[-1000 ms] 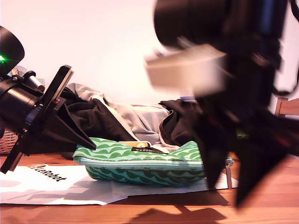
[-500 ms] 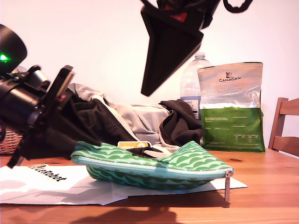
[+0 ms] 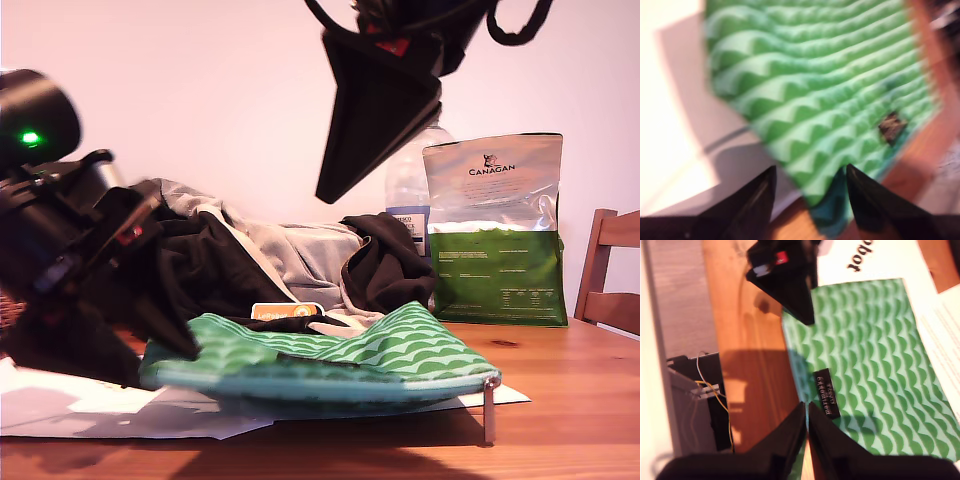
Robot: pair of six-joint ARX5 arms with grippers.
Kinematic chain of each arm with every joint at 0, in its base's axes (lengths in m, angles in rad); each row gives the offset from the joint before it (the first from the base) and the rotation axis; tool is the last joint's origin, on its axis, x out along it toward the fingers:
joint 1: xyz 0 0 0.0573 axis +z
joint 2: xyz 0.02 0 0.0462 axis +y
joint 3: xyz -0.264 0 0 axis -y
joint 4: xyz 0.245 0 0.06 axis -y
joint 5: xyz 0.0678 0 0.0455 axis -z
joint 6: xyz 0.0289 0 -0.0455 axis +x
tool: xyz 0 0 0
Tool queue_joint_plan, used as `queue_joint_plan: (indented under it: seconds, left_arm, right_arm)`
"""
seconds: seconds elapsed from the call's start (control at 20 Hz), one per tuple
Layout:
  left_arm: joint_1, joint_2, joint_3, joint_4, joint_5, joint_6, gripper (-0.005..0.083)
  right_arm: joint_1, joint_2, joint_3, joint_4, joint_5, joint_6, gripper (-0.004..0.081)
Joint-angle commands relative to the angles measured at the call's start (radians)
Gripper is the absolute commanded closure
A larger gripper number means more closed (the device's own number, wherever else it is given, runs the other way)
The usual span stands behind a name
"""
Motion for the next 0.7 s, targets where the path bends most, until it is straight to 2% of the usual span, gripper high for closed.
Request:
queue_joint_plan:
  seconds: [0.0, 0.1, 0.25, 0.3, 0.4, 0.45, 0.5, 0.65]
  left_arm:
    - [0.0, 0.002, 0.059, -0.118, -0.066, 0.051, 0.0372]
    - [0.0, 0.002, 0.129, -0.241, -0.148, 0.082, 0.0376]
    - [0.0, 0.002, 0.207, -0.368, -0.21, 0.151, 0.0454]
    - [0.0, 0.002, 0.226, -0.397, -0.209, 0.151, 0.0506]
    - [0.0, 0.002, 0.262, -0.444, -0.204, 0.151, 0.0685]
    - [-0.001, 0.002, 0.27, -0.444, -0.2, 0.154, 0.0768]
    - [-0.005, 0.0, 0.271, -0.421, -0.199, 0.177, 0.0796]
    - [-0.034, 0.0, 0.27, -0.272, -0.246, 0.181, 0.0794]
  right_arm:
    - [-0.009, 0.008, -0.018, 0.013, -0.011, 0.001, 0.078]
    - [-0.029, 0.008, -0.018, 0.034, -0.025, 0.013, 0.078]
    - [-0.07, 0.008, -0.019, 0.126, -0.056, 0.159, 0.078]
    - [-0.084, 0.008, -0.019, 0.165, -0.061, 0.205, 0.078]
    - [-0.105, 0.008, -0.036, 0.257, -0.059, 0.255, 0.078]
    - [-0.116, 0.008, -0.061, 0.316, -0.053, 0.314, 0.078]
    - [-0.133, 0.008, -0.097, 0.386, -0.043, 0.347, 0.078]
    - [-0.185, 0.008, -0.27, 0.687, -0.019, 0.394, 0.078]
